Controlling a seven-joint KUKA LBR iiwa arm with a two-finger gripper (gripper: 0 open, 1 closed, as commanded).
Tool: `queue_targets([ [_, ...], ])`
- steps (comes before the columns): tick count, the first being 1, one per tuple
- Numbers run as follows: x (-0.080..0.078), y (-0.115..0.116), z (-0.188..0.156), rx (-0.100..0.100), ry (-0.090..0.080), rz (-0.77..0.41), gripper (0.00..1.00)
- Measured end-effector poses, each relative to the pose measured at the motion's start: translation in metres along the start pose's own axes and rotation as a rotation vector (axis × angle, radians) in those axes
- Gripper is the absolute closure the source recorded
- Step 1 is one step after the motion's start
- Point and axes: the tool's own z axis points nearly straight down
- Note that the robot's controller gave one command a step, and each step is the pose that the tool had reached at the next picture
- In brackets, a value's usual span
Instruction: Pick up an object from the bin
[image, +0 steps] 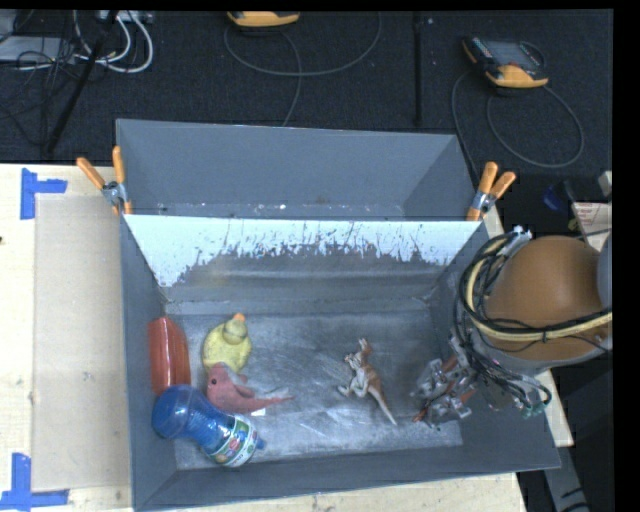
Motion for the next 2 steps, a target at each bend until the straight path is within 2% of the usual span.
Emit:
queue_targets([
  [2,0.0,0.001,-0.029,-0.001,0.002,0.0,1.0],
])
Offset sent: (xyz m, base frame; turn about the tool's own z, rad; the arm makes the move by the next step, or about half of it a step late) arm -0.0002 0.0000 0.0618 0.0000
